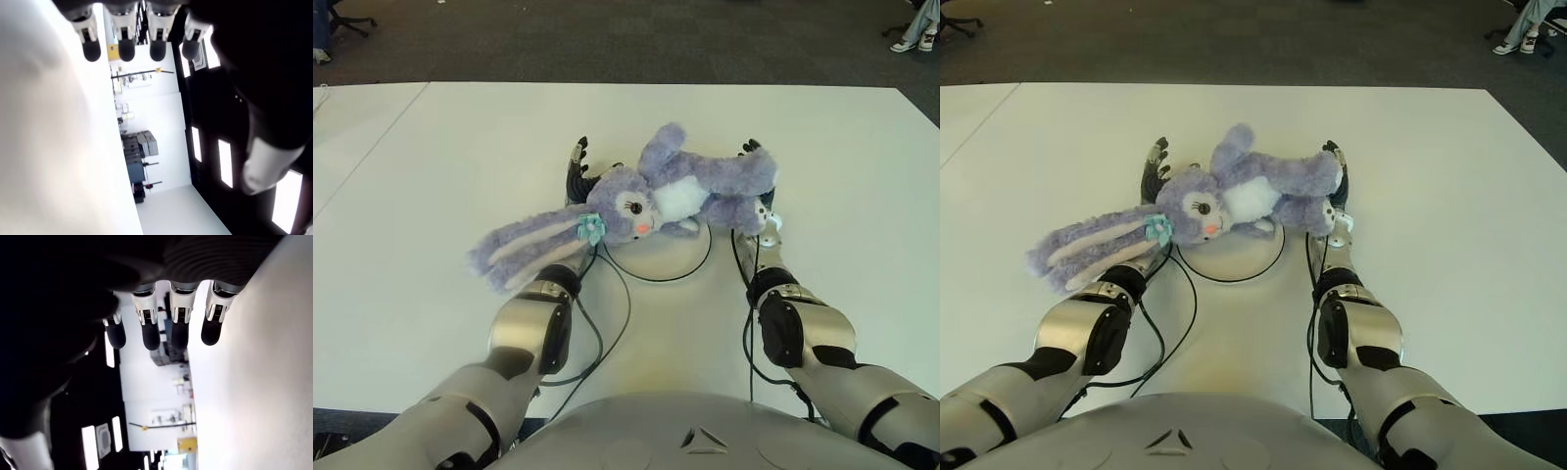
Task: Put the doll into the plate.
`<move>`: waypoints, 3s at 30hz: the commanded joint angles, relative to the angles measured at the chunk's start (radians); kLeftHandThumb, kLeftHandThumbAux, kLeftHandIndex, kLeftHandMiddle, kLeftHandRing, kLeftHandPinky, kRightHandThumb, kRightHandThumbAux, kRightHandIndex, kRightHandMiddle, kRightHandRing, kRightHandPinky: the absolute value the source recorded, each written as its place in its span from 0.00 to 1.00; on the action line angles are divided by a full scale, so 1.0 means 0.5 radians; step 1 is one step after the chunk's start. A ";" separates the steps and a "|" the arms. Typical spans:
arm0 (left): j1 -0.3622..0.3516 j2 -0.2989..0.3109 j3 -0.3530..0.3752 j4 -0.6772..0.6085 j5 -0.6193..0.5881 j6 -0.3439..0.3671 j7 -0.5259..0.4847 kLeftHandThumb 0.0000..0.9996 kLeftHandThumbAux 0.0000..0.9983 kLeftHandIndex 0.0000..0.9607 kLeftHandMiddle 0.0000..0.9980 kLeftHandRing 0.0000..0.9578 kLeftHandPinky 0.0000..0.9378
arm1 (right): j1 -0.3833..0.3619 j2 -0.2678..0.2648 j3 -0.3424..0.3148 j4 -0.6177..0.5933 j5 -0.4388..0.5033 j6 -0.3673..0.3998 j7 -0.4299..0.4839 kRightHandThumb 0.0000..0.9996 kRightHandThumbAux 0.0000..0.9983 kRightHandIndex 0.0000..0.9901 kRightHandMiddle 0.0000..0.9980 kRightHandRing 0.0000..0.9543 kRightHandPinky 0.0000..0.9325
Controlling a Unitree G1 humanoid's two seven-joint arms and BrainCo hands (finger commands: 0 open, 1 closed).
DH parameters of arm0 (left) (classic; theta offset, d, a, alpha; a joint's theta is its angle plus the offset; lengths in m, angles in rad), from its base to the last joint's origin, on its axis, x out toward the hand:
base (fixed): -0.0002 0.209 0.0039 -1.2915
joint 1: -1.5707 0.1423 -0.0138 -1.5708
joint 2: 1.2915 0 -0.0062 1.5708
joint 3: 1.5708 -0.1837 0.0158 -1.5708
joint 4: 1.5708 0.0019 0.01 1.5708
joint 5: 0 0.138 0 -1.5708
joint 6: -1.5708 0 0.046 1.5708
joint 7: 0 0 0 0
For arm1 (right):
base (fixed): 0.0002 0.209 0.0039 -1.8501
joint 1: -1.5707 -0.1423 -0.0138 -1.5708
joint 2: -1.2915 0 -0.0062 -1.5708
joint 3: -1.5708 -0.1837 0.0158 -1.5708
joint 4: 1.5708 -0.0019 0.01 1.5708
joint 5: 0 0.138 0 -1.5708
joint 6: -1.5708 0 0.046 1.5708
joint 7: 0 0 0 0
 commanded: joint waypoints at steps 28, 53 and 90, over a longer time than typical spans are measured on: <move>0.514 -0.039 -0.031 0.253 0.011 0.072 0.387 0.00 0.83 0.19 0.21 0.19 0.20 | 0.501 0.109 -0.195 0.273 0.215 0.255 0.260 0.00 0.62 0.14 0.16 0.14 0.13; 0.482 -0.121 0.260 0.248 -0.246 0.033 0.121 0.00 0.75 0.21 0.24 0.23 0.23 | 0.488 0.109 -0.227 0.274 0.209 0.260 0.274 0.00 0.76 0.16 0.18 0.17 0.17; 0.480 -0.089 0.198 0.261 -0.180 0.116 0.120 0.00 0.61 0.23 0.24 0.23 0.18 | 0.489 0.109 -0.232 0.273 0.211 0.257 0.279 0.00 0.81 0.15 0.18 0.17 0.17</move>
